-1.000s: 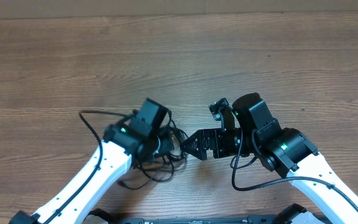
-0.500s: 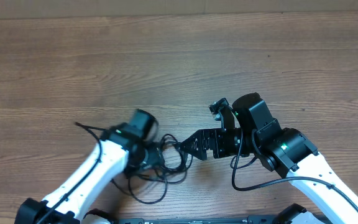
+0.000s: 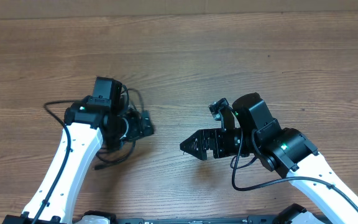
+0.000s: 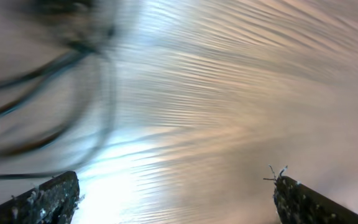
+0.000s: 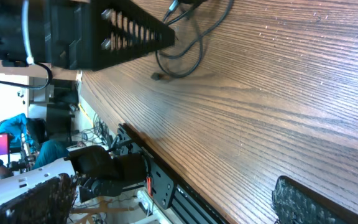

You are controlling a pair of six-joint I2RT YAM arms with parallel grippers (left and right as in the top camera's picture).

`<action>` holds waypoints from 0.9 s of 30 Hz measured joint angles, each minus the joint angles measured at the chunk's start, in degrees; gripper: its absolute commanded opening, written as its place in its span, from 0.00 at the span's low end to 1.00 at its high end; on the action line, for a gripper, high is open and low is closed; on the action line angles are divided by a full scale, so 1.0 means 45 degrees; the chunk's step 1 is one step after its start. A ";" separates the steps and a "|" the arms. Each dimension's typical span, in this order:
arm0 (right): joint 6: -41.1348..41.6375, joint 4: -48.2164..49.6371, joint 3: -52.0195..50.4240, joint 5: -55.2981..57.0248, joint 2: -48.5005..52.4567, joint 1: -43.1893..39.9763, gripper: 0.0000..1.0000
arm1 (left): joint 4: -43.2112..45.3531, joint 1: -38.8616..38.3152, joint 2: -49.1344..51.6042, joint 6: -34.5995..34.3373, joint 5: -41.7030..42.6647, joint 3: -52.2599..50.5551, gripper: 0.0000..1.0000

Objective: Untangle cables

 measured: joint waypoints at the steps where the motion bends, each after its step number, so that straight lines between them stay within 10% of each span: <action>1: -0.0005 0.0010 0.0000 -0.0005 0.0000 0.0000 1.00 | 0.0364 -0.0015 0.0000 0.0602 0.0563 0.0000 0.99; 8: -0.0005 0.0005 0.0000 0.0000 0.0000 0.0000 1.00 | 0.1307 -0.0039 0.0000 0.0646 -0.0408 0.0243 1.00; 13: 0.0000 0.0005 0.0000 0.0005 0.0000 0.0000 1.00 | 0.1763 -0.0053 0.0015 -0.0894 -0.2137 0.0296 0.69; 27: -0.0005 0.0005 0.0000 -0.0005 0.0000 -0.0005 1.00 | 0.5833 -0.0243 0.3866 -0.1564 -0.3648 0.0282 0.80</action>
